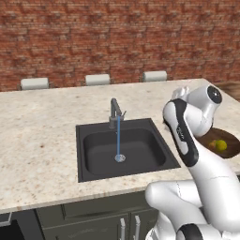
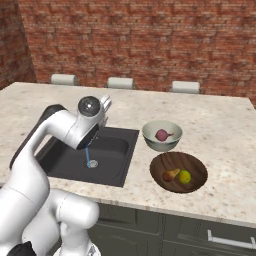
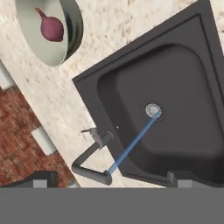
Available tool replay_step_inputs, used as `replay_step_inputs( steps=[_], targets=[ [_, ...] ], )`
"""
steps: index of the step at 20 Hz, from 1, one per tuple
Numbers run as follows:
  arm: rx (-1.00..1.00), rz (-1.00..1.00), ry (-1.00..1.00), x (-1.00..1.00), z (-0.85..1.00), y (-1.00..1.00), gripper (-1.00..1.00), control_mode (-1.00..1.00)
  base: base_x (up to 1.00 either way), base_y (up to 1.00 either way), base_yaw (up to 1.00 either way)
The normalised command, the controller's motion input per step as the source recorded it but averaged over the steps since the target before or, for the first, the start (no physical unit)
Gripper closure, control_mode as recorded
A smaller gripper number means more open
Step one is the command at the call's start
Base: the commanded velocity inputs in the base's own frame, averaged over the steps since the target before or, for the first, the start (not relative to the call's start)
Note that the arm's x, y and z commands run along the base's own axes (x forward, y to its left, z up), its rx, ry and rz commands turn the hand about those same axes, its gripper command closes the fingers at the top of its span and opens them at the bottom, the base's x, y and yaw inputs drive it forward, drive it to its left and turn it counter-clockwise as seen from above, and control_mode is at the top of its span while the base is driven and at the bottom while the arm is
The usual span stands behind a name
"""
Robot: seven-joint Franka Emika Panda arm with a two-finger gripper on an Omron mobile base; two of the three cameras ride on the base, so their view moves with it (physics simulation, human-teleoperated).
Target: Pick the pears from the sink and place them in one bowl. Place the onion in the other bowl. Then turn off the sink faucet.
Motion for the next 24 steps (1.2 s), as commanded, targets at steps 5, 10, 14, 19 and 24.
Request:
replay_step_inputs(
  steps=[5, 10, 14, 19, 24],
  targets=[
    [0.01, 0.1, 0.09, 0.45, -0.31, 0.0, -1.0, -1.0, 0.0, 0.0, 0.0],
    [0.04, 0.04, 0.09, 0.37, -0.05, 0.11, -1.0, -1.0, 0.0, 0.0, 0.0],
    [0.03, 0.09, 0.01, 0.02, 0.0, 0.28, -1.0, -1.0, 0.0, 0.0, 0.0],
    [0.02, 0.1, 0.0, 0.0, -0.06, 0.3, -1.0, -1.0, 0.0, 0.0, 0.0],
    [0.03, 0.08, 0.0, 0.0, -0.21, 0.24, -1.0, -1.0, 0.0, 0.0, 0.0]
  ],
)
